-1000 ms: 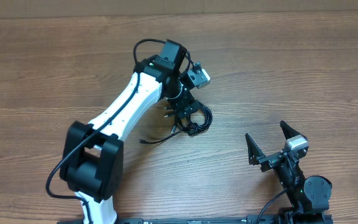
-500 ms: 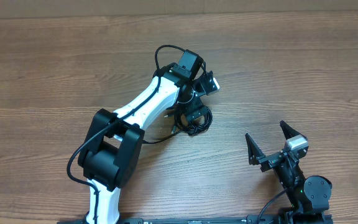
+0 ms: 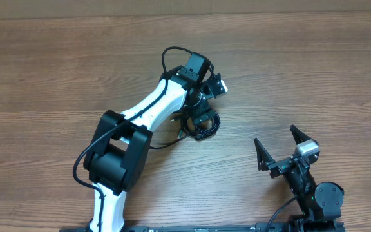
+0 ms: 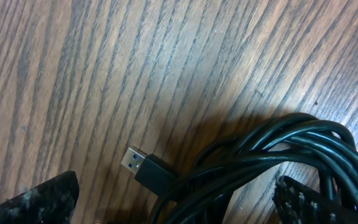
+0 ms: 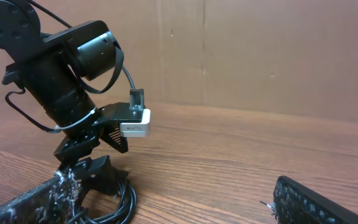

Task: Untangle cables
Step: 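Lower the left gripper and grasp the black cable coil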

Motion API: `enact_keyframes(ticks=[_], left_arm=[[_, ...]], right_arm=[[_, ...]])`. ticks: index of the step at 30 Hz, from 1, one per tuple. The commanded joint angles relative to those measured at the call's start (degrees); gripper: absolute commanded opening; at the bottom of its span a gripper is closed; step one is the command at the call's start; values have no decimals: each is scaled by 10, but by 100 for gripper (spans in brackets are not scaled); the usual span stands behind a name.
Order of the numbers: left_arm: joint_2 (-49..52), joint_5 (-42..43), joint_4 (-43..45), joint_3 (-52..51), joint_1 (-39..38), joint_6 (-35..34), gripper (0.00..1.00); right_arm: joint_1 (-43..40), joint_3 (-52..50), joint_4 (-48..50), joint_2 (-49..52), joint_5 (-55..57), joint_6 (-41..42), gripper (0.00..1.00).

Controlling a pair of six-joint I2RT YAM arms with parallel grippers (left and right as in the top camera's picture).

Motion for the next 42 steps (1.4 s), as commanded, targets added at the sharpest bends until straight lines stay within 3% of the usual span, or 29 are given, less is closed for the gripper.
enact_keyframes(ticks=[1,14,18,36,42], left_arm=[[9,-3,2,13,-2,6,100],[9,-4,2,6,0,18,100],[9,-4,2,3,0,18,94],[12,-3,6,-24,0,18,92],[20,-3,6,-24,0,17,87]], right_arm=[[-1,-6,3,-6,-1,-4,100],[-1,-6,3,-6,-1,-4,100],[-1,-6,3,-6,-1,-4,100],[-1,-6,3,-6,-1,-4,100],[-1,-6,3,-6,-1,-4,100]])
